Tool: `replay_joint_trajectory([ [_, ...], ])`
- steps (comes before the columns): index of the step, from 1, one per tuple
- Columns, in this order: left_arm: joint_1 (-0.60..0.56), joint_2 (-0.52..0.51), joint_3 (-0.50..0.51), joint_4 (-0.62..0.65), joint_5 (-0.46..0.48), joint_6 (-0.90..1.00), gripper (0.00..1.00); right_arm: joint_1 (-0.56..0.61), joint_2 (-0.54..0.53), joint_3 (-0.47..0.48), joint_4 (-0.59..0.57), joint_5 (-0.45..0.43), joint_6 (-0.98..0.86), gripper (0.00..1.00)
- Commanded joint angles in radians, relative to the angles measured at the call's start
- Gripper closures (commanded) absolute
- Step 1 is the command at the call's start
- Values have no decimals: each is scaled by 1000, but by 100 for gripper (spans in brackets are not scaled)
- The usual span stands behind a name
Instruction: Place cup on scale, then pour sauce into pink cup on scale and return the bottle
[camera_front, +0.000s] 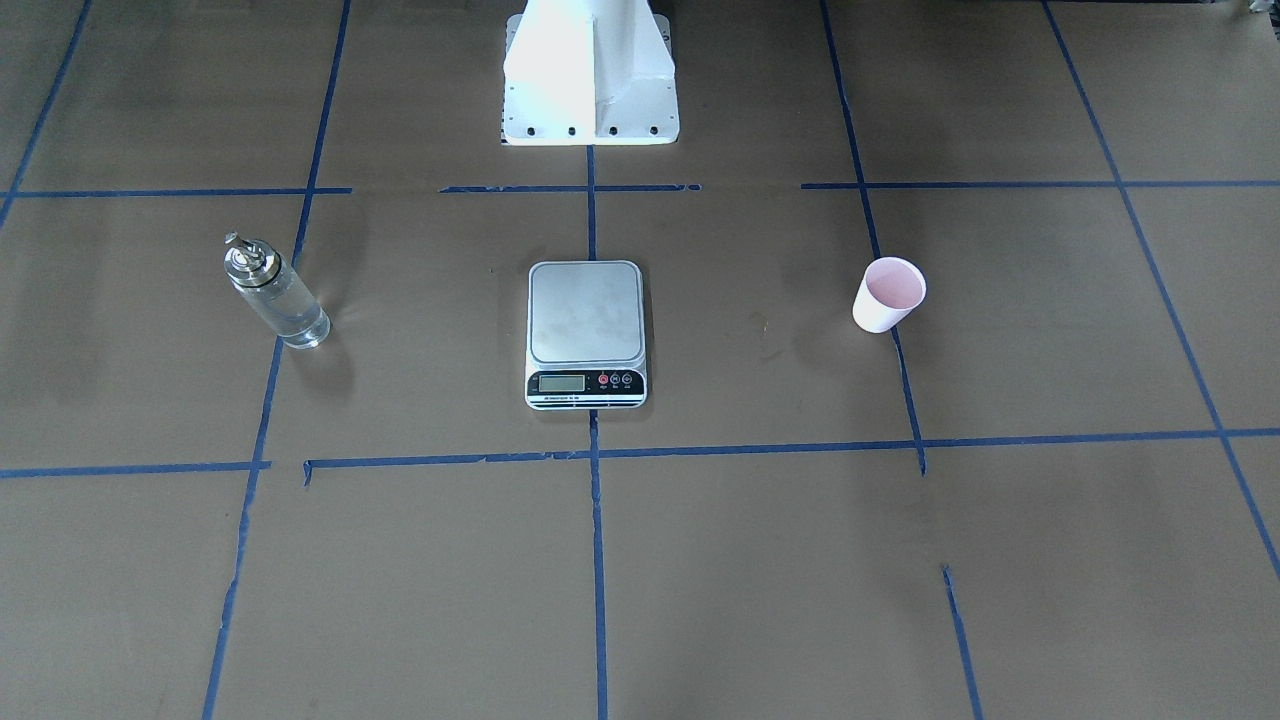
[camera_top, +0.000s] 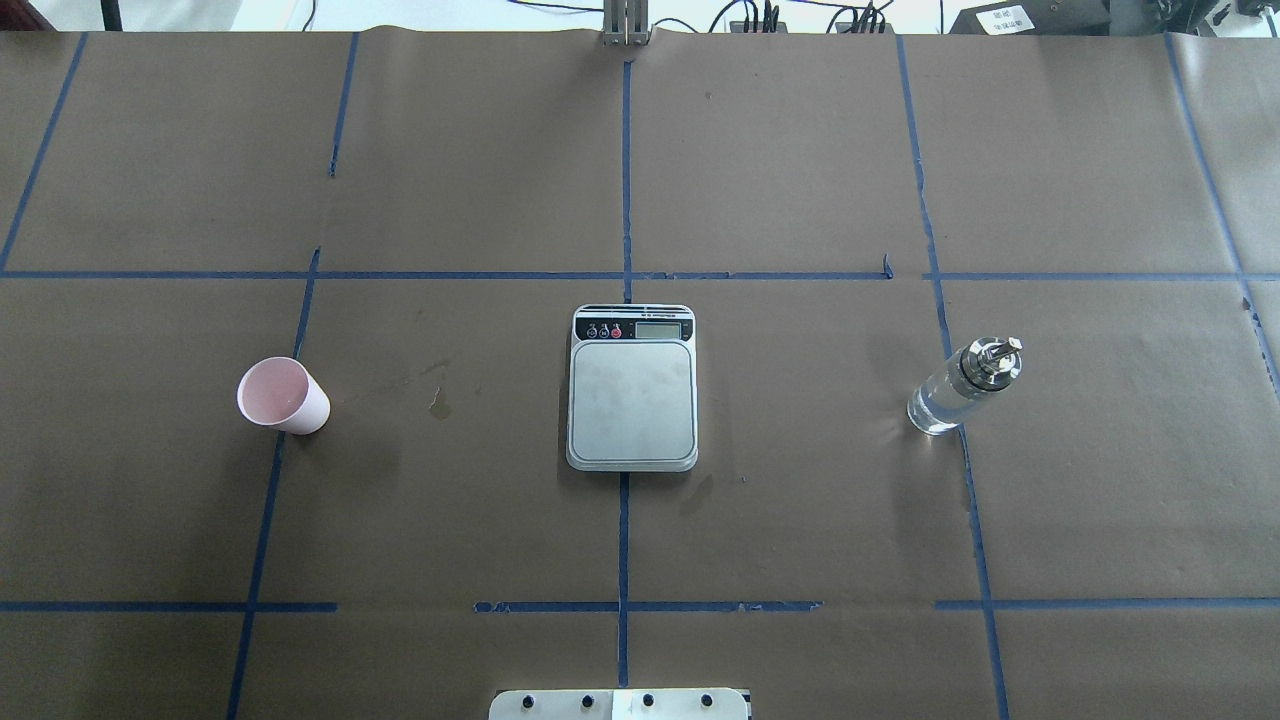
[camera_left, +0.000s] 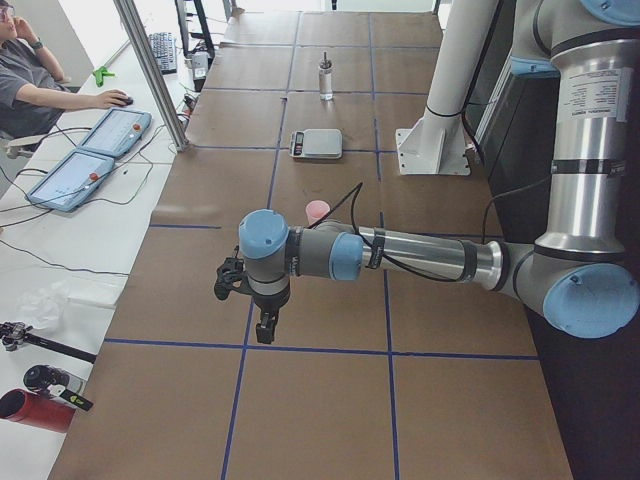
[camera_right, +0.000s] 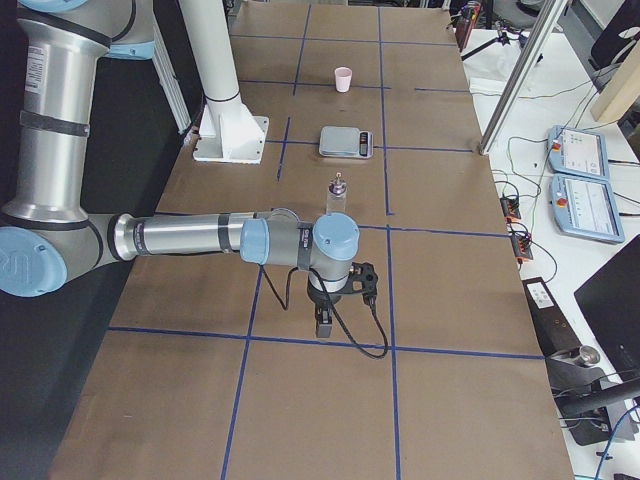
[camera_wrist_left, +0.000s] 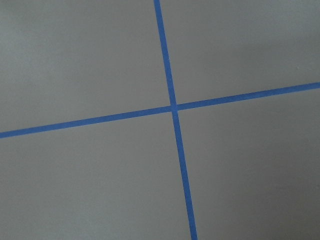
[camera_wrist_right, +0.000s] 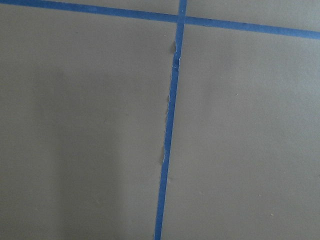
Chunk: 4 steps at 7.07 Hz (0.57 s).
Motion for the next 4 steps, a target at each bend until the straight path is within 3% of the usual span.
replay_joint_trajectory([
  [1,0,-2,2,-16,-1,12,0,0,3,4,2,10,0,0],
  [2,0,-3,-12,-17,-4,12,0,0,3,51,2,13,0,0],
  [4,21,-5,-6,-142,-24,2,0,-2,17,94,29,12,6,0],
])
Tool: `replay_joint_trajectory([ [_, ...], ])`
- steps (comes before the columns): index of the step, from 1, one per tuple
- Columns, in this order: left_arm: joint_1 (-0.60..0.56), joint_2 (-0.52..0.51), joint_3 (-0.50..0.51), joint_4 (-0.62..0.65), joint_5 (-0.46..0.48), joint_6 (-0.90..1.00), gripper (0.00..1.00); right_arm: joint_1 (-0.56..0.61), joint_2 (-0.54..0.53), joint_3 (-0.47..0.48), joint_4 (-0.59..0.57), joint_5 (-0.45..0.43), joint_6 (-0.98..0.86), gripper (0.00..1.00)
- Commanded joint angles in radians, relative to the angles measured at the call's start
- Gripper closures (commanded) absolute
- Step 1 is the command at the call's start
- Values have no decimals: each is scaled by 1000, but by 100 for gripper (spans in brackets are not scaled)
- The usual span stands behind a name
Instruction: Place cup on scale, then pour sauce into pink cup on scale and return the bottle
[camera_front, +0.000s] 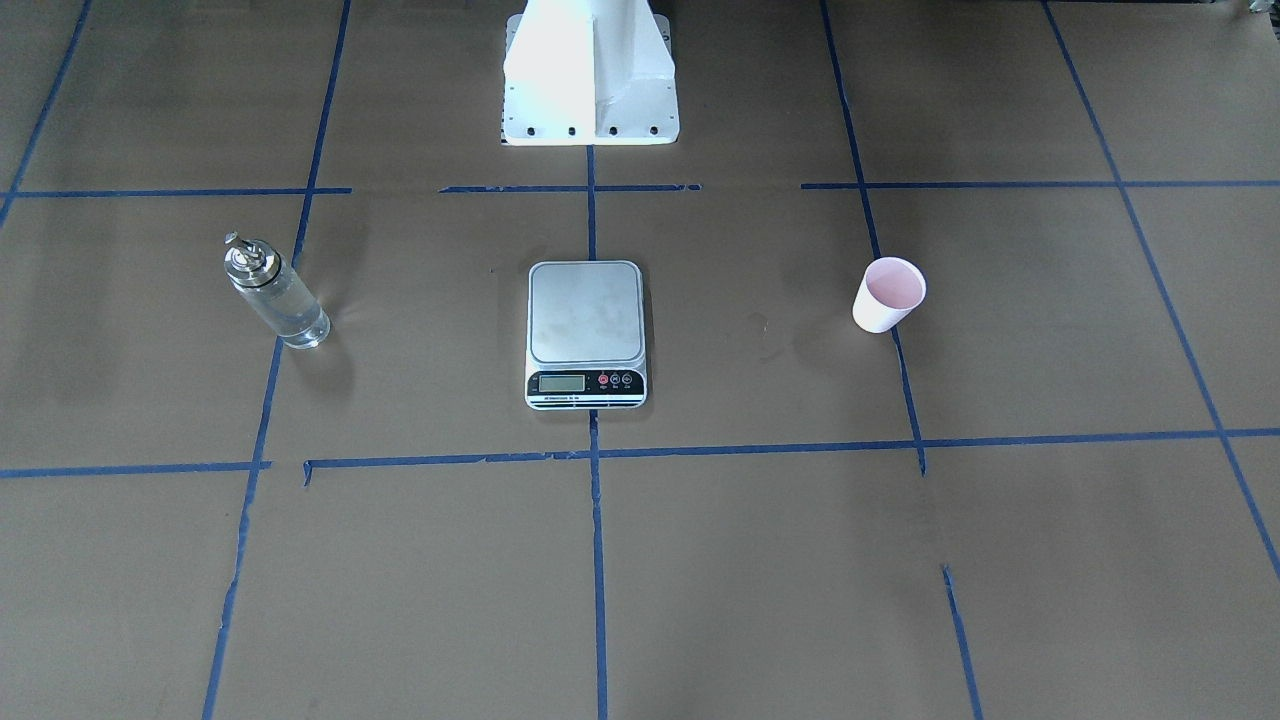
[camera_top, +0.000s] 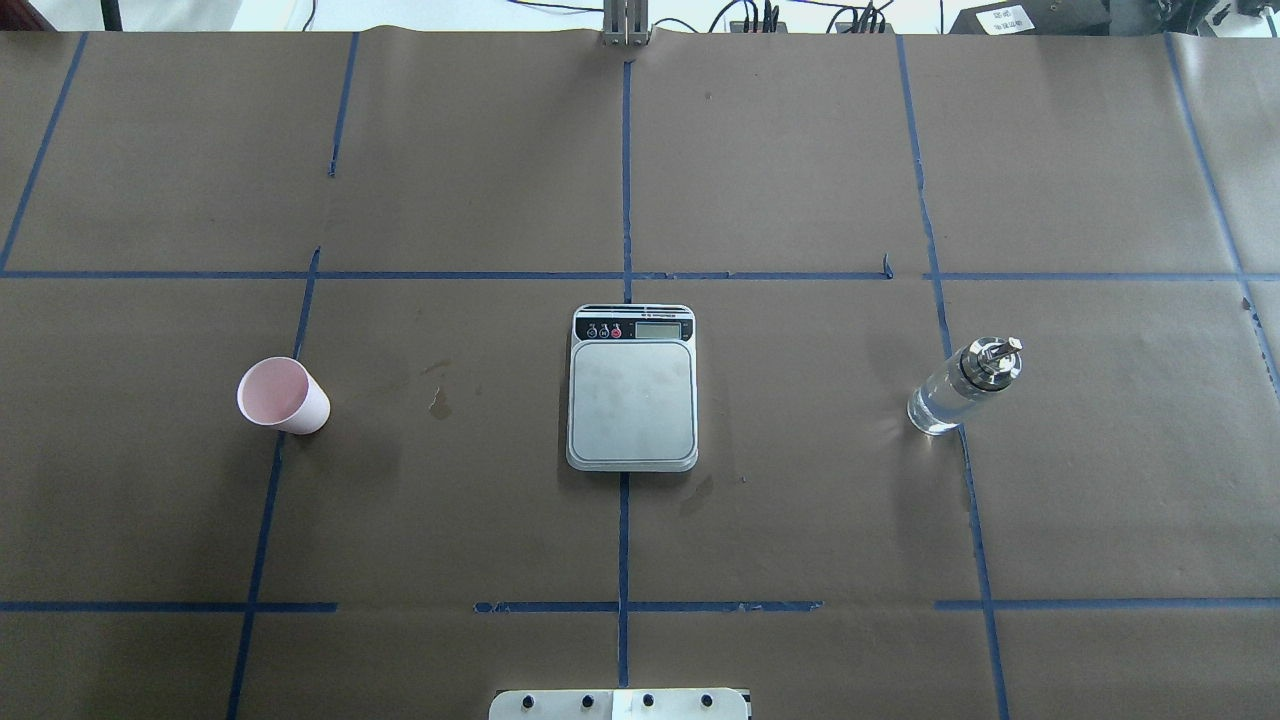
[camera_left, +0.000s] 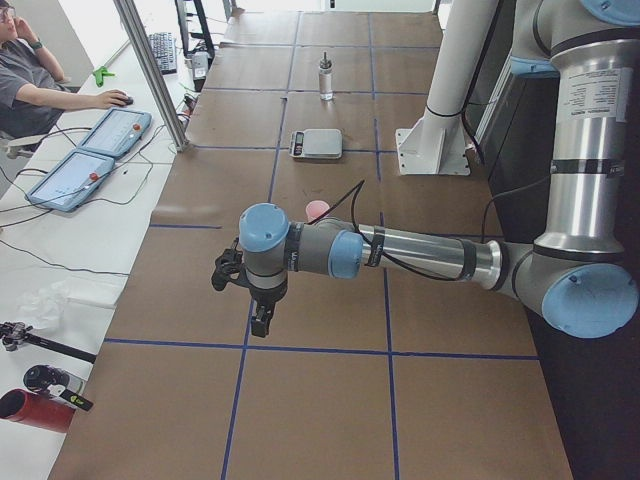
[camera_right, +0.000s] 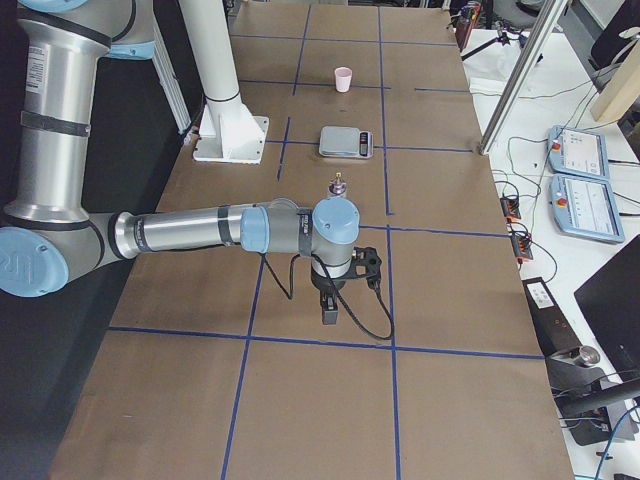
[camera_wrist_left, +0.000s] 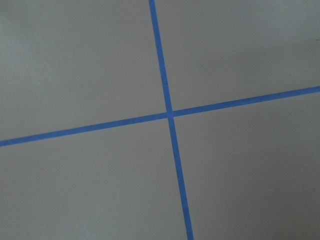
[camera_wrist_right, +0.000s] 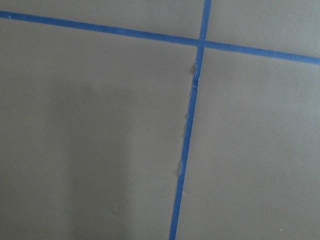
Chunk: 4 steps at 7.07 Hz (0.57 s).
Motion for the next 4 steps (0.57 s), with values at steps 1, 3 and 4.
replay_joint_trajectory([
  [1,19,-7,-4,-161,-18,-6,0,-1,25,23,112,-4,5,0],
  [3,19,-28,49,-574,-14,-9,0,-2,98,-64,285,-8,10,0],
  [4,22,-59,136,-743,-30,-73,0,-2,101,-68,290,-2,10,0],
])
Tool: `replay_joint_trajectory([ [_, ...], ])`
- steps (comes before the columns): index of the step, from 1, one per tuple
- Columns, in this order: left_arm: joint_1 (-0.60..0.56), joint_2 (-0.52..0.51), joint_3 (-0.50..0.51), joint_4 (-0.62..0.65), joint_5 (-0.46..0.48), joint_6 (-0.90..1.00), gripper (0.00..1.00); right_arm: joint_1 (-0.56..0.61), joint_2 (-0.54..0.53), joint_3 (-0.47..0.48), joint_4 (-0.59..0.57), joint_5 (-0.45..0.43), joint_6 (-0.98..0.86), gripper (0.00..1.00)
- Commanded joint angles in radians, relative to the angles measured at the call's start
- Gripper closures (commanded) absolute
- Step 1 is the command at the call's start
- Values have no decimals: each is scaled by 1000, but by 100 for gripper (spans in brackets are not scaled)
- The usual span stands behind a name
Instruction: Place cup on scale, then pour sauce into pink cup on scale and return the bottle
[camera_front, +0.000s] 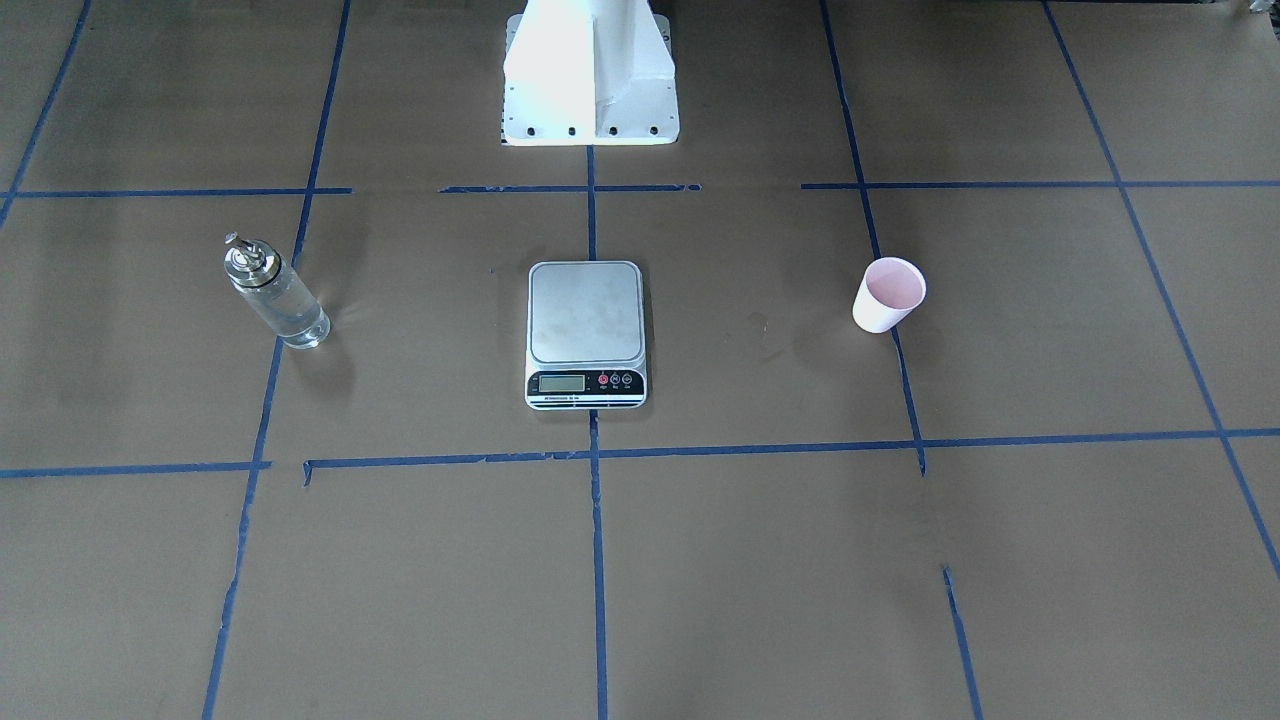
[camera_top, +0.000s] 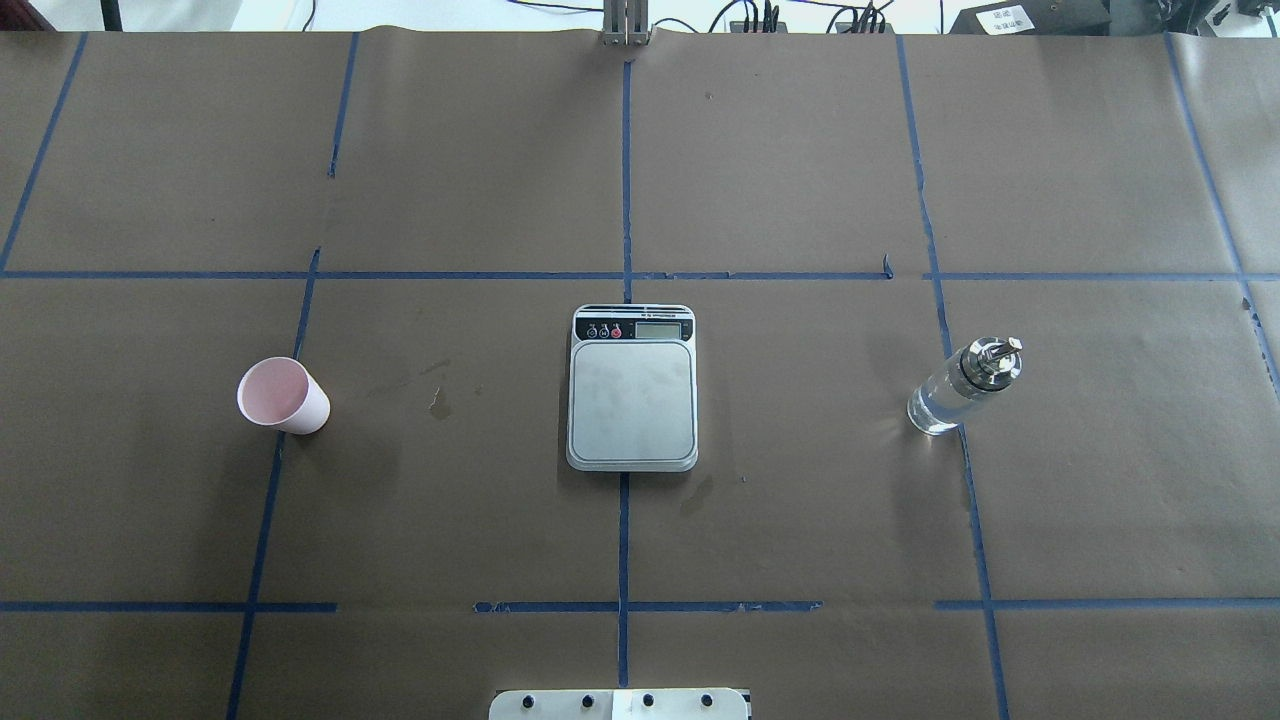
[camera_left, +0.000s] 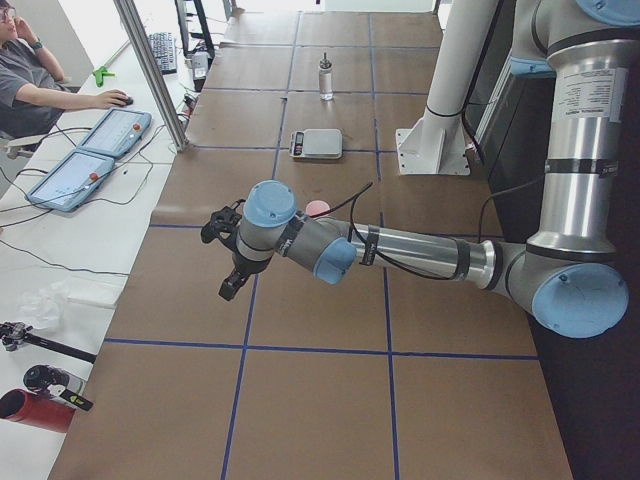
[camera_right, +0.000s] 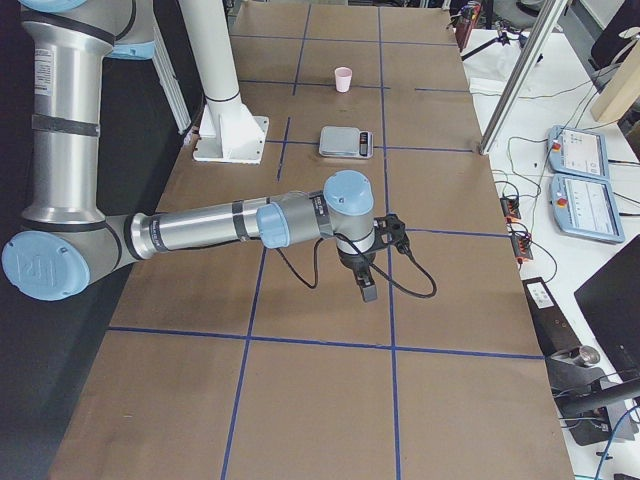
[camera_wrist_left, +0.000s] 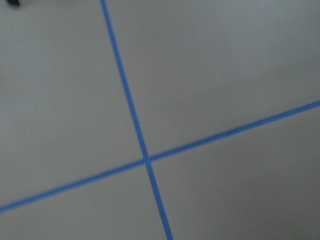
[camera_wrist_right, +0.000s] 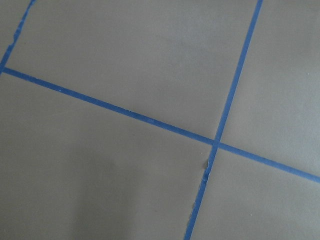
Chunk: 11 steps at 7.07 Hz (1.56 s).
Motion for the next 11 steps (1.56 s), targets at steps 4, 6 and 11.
replay_joint_trajectory([
  [4,230,-35,-11,-396,-59,-475,0,0,15,25,65,87,105,0],
  [6,417,60,-159,-394,145,-738,0,0,13,19,75,85,110,0],
  [11,824,180,-230,-367,522,-1123,7,0,-8,19,78,87,110,0],
])
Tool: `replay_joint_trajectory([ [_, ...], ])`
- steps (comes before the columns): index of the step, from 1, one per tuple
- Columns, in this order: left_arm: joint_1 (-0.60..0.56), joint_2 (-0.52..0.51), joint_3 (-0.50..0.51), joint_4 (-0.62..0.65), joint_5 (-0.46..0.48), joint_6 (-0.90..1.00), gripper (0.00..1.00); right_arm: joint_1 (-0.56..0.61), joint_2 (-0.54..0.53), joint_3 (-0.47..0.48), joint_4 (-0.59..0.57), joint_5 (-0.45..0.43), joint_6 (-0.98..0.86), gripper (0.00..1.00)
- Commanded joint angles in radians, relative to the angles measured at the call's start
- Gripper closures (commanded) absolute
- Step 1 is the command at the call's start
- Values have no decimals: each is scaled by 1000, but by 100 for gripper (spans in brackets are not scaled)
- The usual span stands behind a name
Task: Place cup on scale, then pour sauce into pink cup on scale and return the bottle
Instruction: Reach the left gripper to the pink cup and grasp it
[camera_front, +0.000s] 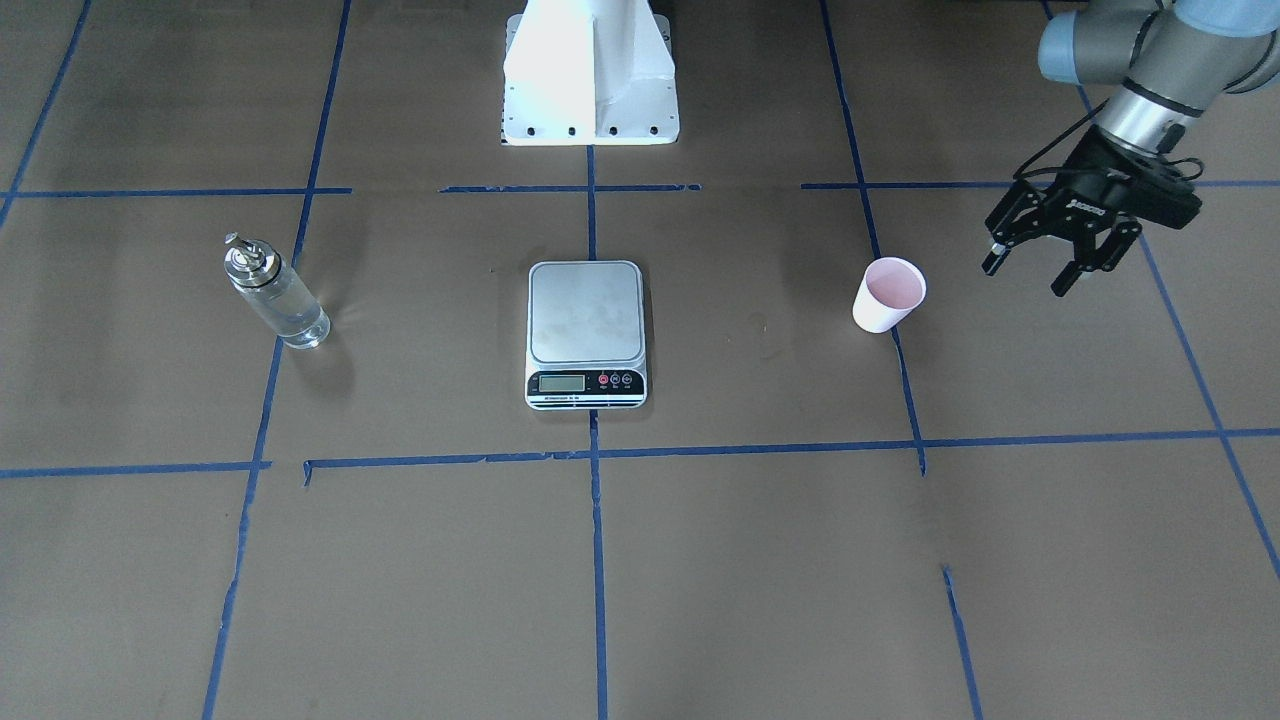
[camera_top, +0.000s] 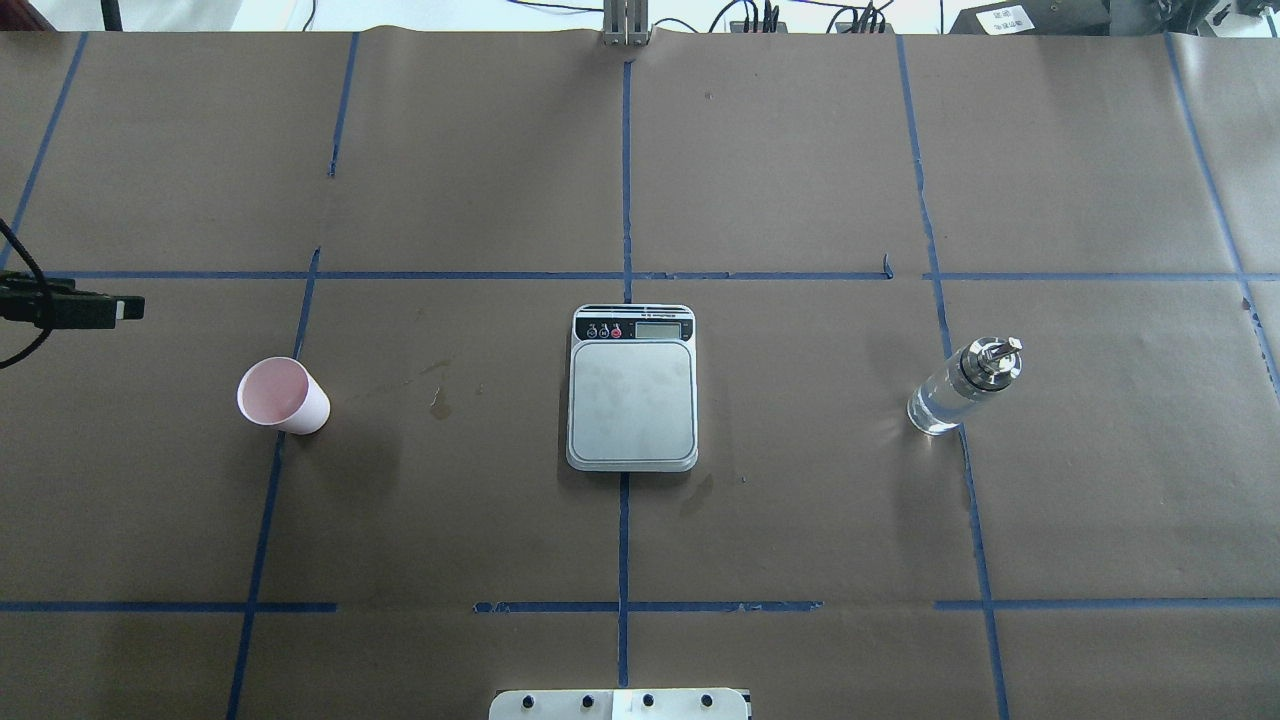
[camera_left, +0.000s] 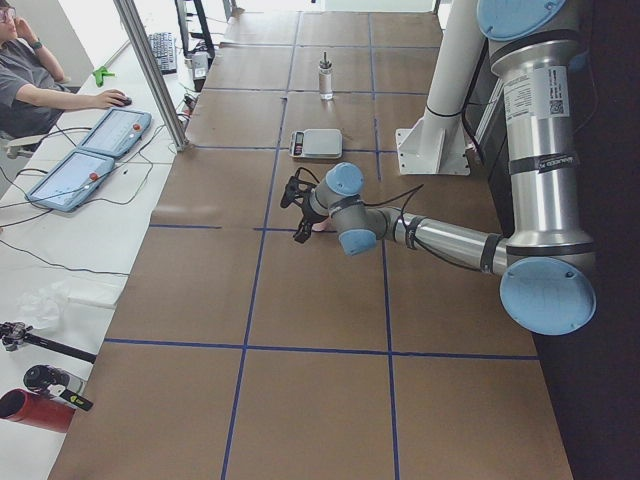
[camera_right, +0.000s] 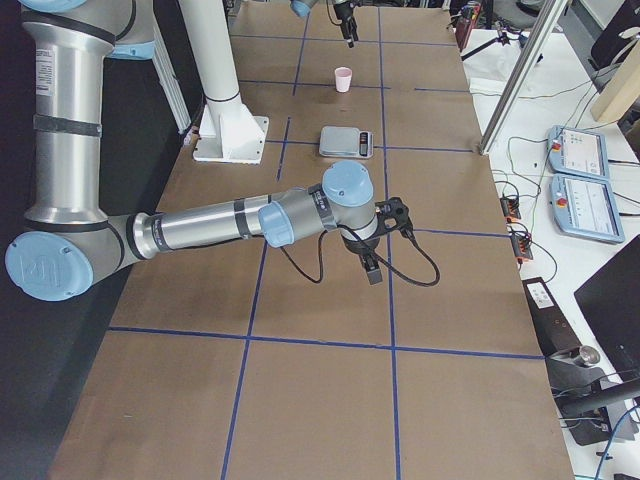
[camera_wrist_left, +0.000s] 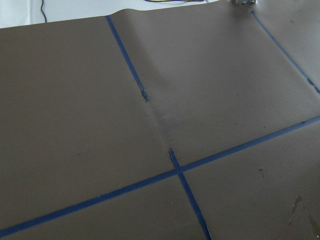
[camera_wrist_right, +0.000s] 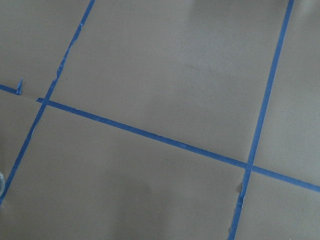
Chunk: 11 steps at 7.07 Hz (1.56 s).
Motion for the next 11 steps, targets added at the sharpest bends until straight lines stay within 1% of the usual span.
replay_joint_trajectory([
  [1,142,-14,-16,42,105,-126,12,1,-16,0,4,0,-1,0],
  [3,145,-57,-11,102,110,-127,18,1,-16,2,4,2,0,0],
  [4,147,-80,-3,110,109,-127,28,1,-16,2,4,2,0,0],
  [5,147,-89,10,110,109,-127,49,1,-16,3,4,2,0,0],
  [6,153,-104,24,118,109,-127,73,1,-16,2,4,2,0,0],
  [7,133,-124,6,119,110,-115,100,1,-16,5,4,3,0,0],
  [9,125,-146,26,138,112,-41,100,1,-16,5,4,18,2,0],
  [11,125,-157,21,139,112,-41,100,1,-16,3,4,18,2,0],
])
